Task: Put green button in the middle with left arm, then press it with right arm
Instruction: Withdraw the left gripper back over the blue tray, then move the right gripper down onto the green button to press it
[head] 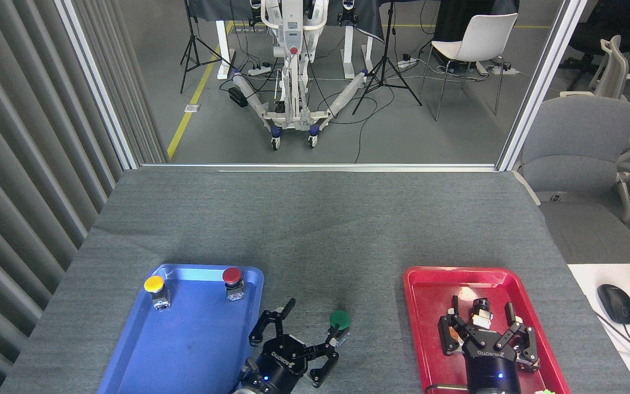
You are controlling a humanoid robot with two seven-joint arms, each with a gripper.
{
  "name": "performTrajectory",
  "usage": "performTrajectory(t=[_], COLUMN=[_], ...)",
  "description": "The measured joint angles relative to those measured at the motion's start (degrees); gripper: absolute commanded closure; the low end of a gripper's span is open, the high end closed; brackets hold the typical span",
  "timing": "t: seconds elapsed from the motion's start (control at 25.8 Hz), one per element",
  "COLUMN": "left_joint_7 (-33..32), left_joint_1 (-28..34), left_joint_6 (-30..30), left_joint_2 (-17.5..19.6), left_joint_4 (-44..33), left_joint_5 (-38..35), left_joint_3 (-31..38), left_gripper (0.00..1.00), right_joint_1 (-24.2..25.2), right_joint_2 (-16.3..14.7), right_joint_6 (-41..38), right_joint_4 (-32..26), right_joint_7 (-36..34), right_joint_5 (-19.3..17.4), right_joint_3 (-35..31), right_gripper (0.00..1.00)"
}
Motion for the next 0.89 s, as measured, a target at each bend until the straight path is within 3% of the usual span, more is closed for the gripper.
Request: performTrajectory(t=[0.15,0.39,0.46,0.54,0.66,0.77,0.89], left_joint_7=[-0.37,-1.58,-1.96,-2.04,-2.19,-2.22,-2.22], left_joint_1=[5.50,7.45,7.40,7.02,6.52,6.31,6.36], left_joint_6=[1.53,-1.78,-2.44,-2.67,-3.06,-3.07,-3.22], left_joint_2=[4.04,6.21,6.30,6.19,5.98,6.04,6.14], left_joint_4=[-7.44,-9.52,-9.91,-10.27,-10.29,-9.91,-9.50], left_joint_5=[1.70,8.47,9.68,10.26,10.69,10.88,10.94], left_joint_3=[9.97,20.98,21.88,22.30,22.45,22.45,22.42], left_gripper=[0.01,0.01,0.01,0.01,0.01,0.01,0.01], right_joint_1=[0.05,0.06,0.14,0.24,0.37,0.55,0.59], right_joint_2=[0.05,0.11,0.11,0.11,-0.17,-0.27,-0.20], right_joint_6=[0.00,0.29,0.33,0.17,-1.91,-6.46,-9.78], right_joint_4=[0.00,0.01,0.01,0.01,0.01,-0.02,-0.07], right_joint_7=[0.02,0.14,0.17,0.17,0.17,0.17,0.17], right_joint_5=[-0.03,-0.04,-0.04,-0.06,-0.20,-0.21,-0.11], right_joint_3=[0.03,0.02,0.10,0.41,2.15,4.22,6.53], right_gripper=[0.00,0.05,0.17,0.46,0.78,0.95,1.00])
